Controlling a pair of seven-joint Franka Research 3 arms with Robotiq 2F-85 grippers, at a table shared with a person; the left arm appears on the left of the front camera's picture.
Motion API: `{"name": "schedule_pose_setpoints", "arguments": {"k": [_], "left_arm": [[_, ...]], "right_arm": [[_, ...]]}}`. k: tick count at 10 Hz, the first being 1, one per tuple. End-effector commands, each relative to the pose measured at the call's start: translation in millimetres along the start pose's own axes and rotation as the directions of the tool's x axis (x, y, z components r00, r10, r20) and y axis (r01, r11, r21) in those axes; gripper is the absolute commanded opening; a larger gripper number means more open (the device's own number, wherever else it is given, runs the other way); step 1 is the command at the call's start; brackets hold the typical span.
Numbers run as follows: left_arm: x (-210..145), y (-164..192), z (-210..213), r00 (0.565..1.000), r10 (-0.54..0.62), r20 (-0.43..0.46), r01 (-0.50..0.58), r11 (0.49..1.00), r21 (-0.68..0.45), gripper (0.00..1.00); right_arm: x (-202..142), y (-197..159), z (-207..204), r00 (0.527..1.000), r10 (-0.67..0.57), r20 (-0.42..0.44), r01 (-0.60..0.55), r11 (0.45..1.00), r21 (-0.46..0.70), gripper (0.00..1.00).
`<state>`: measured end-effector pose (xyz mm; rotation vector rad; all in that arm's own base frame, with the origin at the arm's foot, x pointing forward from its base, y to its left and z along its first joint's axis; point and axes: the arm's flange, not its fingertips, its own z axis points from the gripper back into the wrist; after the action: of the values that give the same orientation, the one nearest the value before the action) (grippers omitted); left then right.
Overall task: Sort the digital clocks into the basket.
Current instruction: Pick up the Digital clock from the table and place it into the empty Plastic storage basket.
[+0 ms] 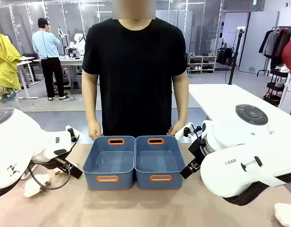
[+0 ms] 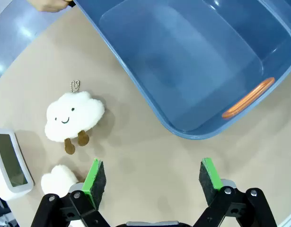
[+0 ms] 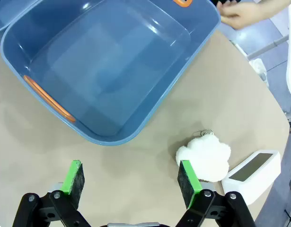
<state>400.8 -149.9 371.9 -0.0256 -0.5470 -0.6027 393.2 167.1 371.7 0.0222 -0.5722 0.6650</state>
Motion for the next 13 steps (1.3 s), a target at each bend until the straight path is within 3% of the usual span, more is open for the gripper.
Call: {"name": "schedule_pose_setpoints", "arguments": {"k": [1,9,11,13], "left_arm": [[0,0,0,1.0,0.0,0.0,0.0,1.0,0.0,1.0],[0,0,0,1.0,-0.001,0.0,0.001,1.0,0.0,1.0],[13,17,24,0.998,0.039,-0.054,-0.044,0.995,-0.086,1.0],[16,42,44,0.978,0.139,-0.155,-0.179,0.941,-0.288,1.0]], "right_arm": [[0,0,0,1.0,0.0,0.0,0.0,1.0,0.0,1.0],[0,0,0,1.0,0.002,0.0,-0.002,1.0,0.0,1.0],[10,-18,35,0.998,-0.06,-0.012,0.061,0.992,0.109,1.0],[16,-37,61,0.993,-0.101,-0.063,0.115,0.951,0.289,1.0]]}}
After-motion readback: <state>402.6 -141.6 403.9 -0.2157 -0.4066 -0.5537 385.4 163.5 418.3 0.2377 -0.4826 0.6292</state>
